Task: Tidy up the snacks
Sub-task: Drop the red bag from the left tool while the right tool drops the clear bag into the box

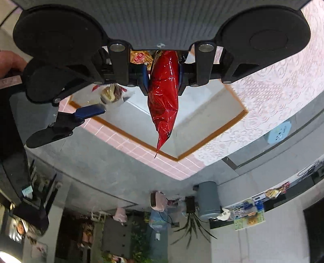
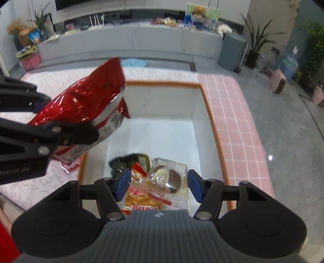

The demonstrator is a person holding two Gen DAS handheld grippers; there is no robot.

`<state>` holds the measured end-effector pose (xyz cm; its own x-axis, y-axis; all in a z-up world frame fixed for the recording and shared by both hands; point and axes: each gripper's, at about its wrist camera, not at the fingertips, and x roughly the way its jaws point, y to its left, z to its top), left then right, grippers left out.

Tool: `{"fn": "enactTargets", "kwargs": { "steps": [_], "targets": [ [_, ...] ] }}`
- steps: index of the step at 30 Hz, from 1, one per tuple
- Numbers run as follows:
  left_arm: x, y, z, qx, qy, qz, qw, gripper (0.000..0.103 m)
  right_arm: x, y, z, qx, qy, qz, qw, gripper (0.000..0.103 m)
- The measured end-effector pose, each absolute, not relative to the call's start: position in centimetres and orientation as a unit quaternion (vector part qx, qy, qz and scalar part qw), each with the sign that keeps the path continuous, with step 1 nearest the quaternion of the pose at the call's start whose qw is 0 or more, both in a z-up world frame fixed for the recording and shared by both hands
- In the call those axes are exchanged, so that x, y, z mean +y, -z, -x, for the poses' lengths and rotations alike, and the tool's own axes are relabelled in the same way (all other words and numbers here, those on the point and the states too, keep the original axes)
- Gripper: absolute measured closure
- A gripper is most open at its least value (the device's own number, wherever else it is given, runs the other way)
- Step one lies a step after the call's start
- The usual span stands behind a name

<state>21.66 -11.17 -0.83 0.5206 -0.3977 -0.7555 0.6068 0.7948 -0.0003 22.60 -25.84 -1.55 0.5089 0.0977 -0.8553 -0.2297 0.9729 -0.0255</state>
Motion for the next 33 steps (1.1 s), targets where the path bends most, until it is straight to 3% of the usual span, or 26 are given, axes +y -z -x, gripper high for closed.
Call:
{"fn": "enactTargets", "kwargs": {
  "steps": [11,27,33],
  "targets": [
    [-15.1,5.7,-24.4,0.399,0.283,-0.236,0.840,0.074,-26.3,6.9,-26.7,0.526,-0.106,0.072,0.841,0.043],
    [-14.5,8.8,-25.9,0.458,0.259,-0.233,0.818,0.073,-26.0,9.4,-28.6,0.556,-0.116,0.085,0.819,0.041],
    [-14.6,8.2,-25.5,0.448,0.258,-0.241,0.821,0.064,-25.3,9.2,-28.7,0.558,-0.110,0.091,0.817,0.039]
  ]
}}
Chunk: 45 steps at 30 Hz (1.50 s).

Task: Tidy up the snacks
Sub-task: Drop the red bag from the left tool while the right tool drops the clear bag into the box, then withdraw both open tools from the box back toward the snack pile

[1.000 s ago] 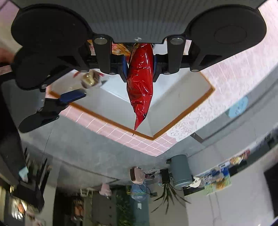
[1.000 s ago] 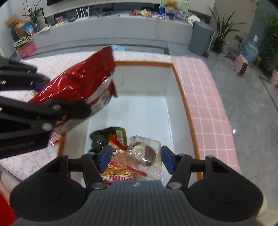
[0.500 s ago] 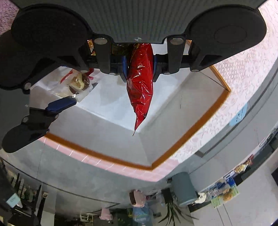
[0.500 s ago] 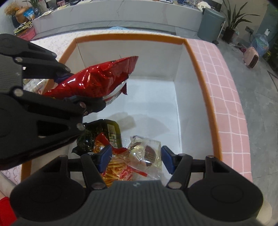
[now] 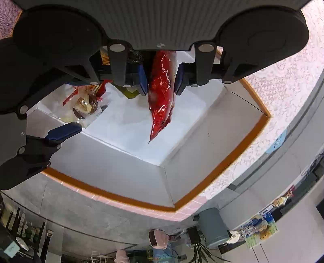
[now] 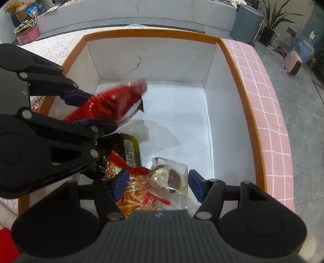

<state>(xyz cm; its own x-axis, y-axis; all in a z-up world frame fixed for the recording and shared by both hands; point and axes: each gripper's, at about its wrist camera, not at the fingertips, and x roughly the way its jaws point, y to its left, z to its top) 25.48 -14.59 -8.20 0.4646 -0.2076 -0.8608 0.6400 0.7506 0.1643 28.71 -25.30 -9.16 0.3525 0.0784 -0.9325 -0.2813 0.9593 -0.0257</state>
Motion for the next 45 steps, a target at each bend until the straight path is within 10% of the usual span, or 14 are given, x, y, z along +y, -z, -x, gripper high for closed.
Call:
{"fn": "enactTargets", "kwargs": {
  "steps": [9,45],
  "targets": [
    [-13.4,4.4,-24.2,0.435,0.254,-0.220,0.836,0.054,-24.5,6.8,-28.1,0.548,-0.094,0.108,0.824,0.021],
    [6.9,-1.3,-13.9,0.445,0.069,-0.047,0.892,0.047,-10.7,0.1,-19.1,0.448,-0.161,0.035,0.879,0.018]
  ]
}}
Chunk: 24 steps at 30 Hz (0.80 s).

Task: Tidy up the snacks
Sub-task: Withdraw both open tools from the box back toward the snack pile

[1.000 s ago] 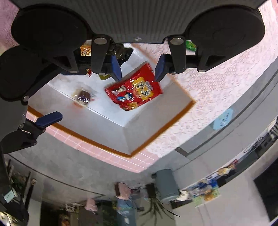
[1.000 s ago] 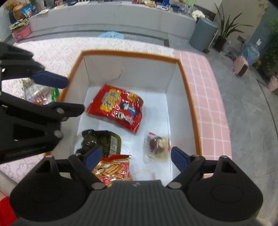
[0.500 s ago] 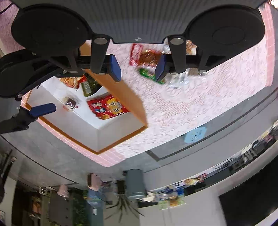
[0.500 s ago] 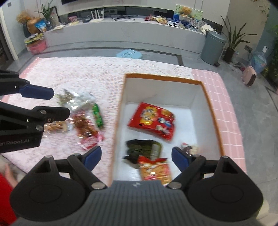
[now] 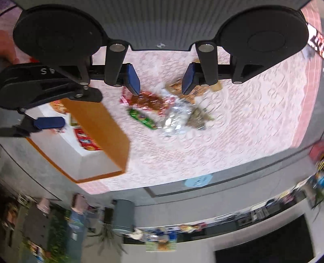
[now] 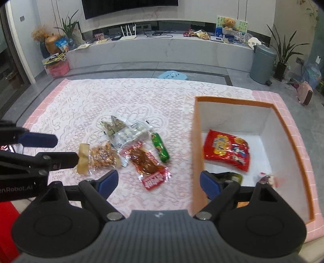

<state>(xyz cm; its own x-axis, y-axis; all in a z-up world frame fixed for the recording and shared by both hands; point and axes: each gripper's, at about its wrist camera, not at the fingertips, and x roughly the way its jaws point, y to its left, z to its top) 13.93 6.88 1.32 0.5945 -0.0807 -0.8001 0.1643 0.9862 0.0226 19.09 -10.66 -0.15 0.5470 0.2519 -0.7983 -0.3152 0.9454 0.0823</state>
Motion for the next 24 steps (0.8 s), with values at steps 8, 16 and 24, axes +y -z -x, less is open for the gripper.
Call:
{"fn": "enactTargets", "kwargs": {
  "steps": [8,16,24],
  "targets": [
    [11.4,1.6,-13.8,0.424,0.047,-0.005,0.904,0.047,-7.3,3.5,-18.7,0.407,-0.159,0.041,0.898,0.018],
    [14.3,4.6,-14.6,0.430,0.047,0.038,0.901,0.047,-5.8,7.4,-20.1,0.416,-0.167,0.037,0.893,0.024],
    [15.1,7.5,-16.3,0.450,0.055,0.050,0.890,0.047,-4.9,9.7,-21.7,0.421,-0.170,0.053,0.889,0.026]
  ]
}}
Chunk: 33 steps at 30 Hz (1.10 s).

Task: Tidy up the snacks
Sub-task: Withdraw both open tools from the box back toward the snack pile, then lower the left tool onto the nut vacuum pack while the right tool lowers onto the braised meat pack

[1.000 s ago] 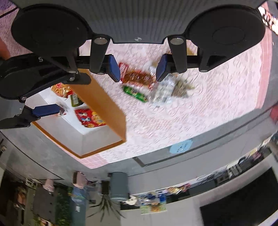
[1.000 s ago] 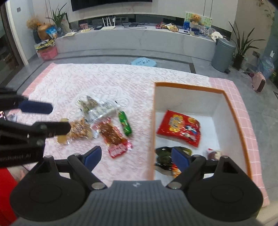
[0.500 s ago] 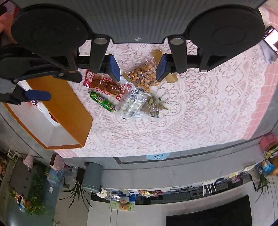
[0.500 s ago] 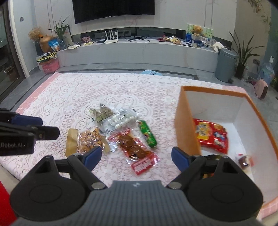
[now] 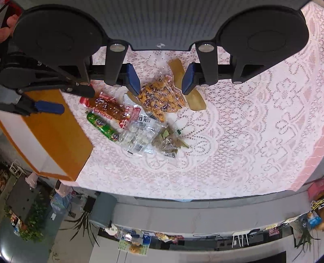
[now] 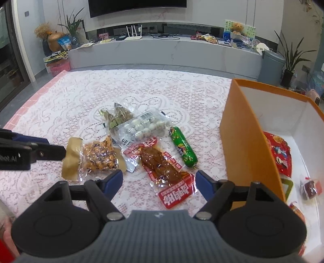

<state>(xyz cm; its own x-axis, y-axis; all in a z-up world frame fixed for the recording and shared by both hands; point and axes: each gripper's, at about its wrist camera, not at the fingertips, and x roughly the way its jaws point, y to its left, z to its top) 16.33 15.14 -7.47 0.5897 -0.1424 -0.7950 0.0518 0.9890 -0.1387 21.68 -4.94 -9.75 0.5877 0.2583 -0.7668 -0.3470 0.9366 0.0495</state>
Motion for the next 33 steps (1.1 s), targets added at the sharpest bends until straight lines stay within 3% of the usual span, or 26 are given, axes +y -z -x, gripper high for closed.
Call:
{"fn": "enactTargets", "kwargs": {
  "steps": [5,11,18,21,31,33],
  "targets": [
    [14.7,8.5,-17.6,0.452,0.084,0.011,0.888,0.047,-3.9,10.1,-22.5,0.408,-0.196,0.062,0.890,0.026],
    [13.0,9.8,-18.5,0.448,0.130,-0.076,0.881,0.046,-2.3,11.3,-23.9,0.404,-0.210,0.104,0.884,0.034],
    [11.7,12.0,-18.6,0.421,0.147,-0.164,0.880,0.031,-1.9,12.9,-25.1,0.417,-0.225,0.127,0.872,0.036],
    [11.9,12.9,-18.8,0.432,0.149,-0.168,0.873,0.031,-1.8,13.6,-25.1,0.413,-0.221,0.156,0.869,0.036],
    [11.1,14.5,-18.6,0.403,0.168,-0.217,0.873,0.012,-1.9,15.0,-25.9,0.431,-0.207,0.153,0.865,0.034],
    [11.4,14.5,-19.1,0.409,0.168,-0.199,0.875,0.012,-1.7,15.3,-26.0,0.430,-0.206,0.157,0.865,0.030]
  ]
}}
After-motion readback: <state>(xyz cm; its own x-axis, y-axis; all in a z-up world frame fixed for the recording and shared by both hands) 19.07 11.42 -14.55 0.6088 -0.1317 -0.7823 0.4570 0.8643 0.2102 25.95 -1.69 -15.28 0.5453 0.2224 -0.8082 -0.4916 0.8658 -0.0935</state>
